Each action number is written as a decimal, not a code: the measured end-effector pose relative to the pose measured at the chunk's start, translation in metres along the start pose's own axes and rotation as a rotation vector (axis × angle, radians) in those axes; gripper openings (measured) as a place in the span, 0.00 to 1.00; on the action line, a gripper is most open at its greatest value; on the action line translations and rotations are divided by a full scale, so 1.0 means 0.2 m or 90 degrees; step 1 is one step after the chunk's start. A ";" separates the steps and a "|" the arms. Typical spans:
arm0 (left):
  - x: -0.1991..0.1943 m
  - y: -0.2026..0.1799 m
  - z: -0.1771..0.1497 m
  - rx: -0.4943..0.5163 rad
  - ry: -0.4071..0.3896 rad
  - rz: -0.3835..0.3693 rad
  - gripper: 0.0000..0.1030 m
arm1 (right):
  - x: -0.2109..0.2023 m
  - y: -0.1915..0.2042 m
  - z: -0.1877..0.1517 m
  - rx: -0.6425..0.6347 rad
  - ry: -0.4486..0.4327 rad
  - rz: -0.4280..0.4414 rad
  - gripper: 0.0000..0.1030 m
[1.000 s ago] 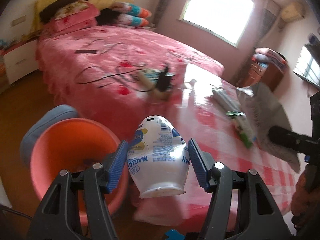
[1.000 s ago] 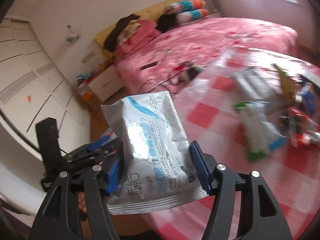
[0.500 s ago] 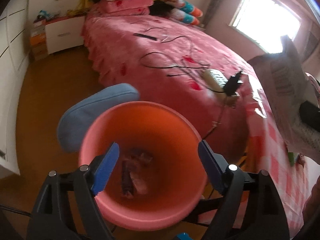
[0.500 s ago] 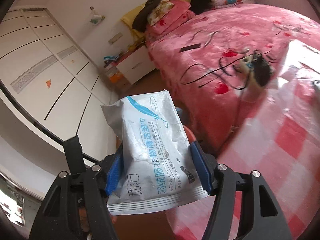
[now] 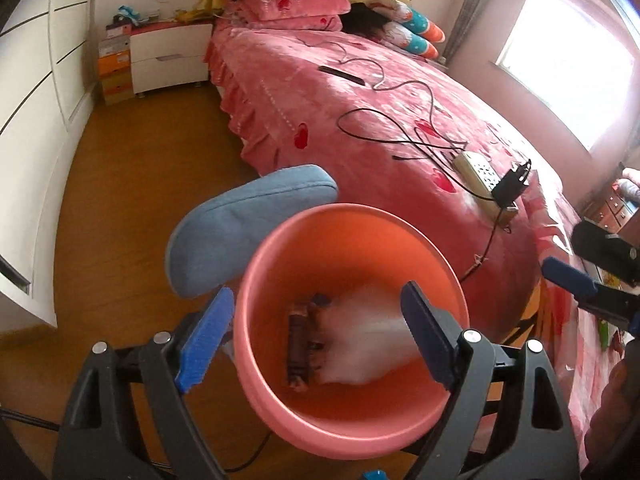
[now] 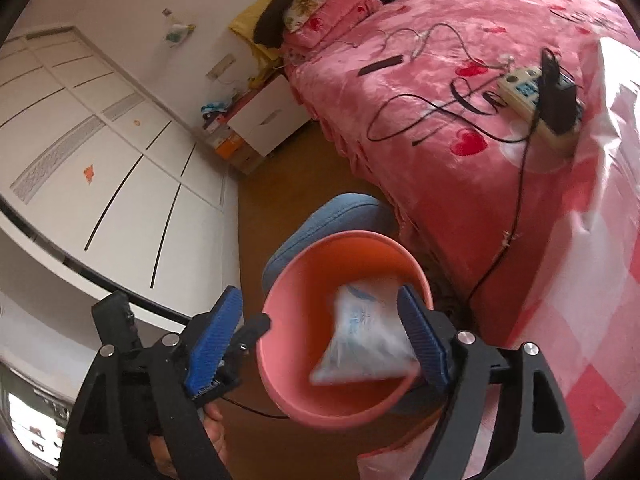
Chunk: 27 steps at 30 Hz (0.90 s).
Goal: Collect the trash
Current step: 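Return both grippers from the bucket to the table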
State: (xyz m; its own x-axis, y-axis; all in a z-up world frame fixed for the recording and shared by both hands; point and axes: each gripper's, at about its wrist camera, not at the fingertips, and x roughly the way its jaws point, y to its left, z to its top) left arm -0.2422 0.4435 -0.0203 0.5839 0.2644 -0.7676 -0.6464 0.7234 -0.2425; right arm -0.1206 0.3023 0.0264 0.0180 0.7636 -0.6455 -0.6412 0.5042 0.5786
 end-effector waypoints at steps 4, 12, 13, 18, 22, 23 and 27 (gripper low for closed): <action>0.00 0.00 0.01 -0.004 0.001 0.003 0.84 | -0.09 -0.03 -0.01 -0.008 -0.026 -0.025 0.78; -0.04 -0.12 0.00 0.033 0.000 -0.023 0.85 | -0.27 -0.11 -0.09 -0.015 -0.069 -0.076 0.79; -0.05 -0.16 -0.01 0.044 -0.001 -0.029 0.85 | -0.29 -0.12 -0.11 -0.016 -0.074 -0.084 0.79; -0.10 -0.32 -0.03 0.093 -0.002 -0.053 0.85 | -0.41 -0.18 -0.18 -0.015 -0.106 -0.105 0.88; -0.15 -0.46 -0.06 0.134 -0.003 -0.072 0.85 | -0.51 -0.22 -0.24 -0.022 -0.127 -0.131 0.88; -0.16 -0.51 -0.07 0.146 -0.004 -0.077 0.85 | -0.53 -0.23 -0.25 -0.025 -0.131 -0.138 0.88; -0.21 -0.65 -0.10 0.183 -0.008 -0.091 0.84 | -0.62 -0.27 -0.31 -0.034 -0.153 -0.166 0.88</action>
State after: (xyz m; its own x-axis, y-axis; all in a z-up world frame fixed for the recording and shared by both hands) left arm -0.1931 0.3264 0.0322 0.6661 0.1544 -0.7297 -0.3931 0.9041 -0.1676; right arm -0.1358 0.1552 0.0454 0.3620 0.6889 -0.6280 -0.6308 0.6771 0.3791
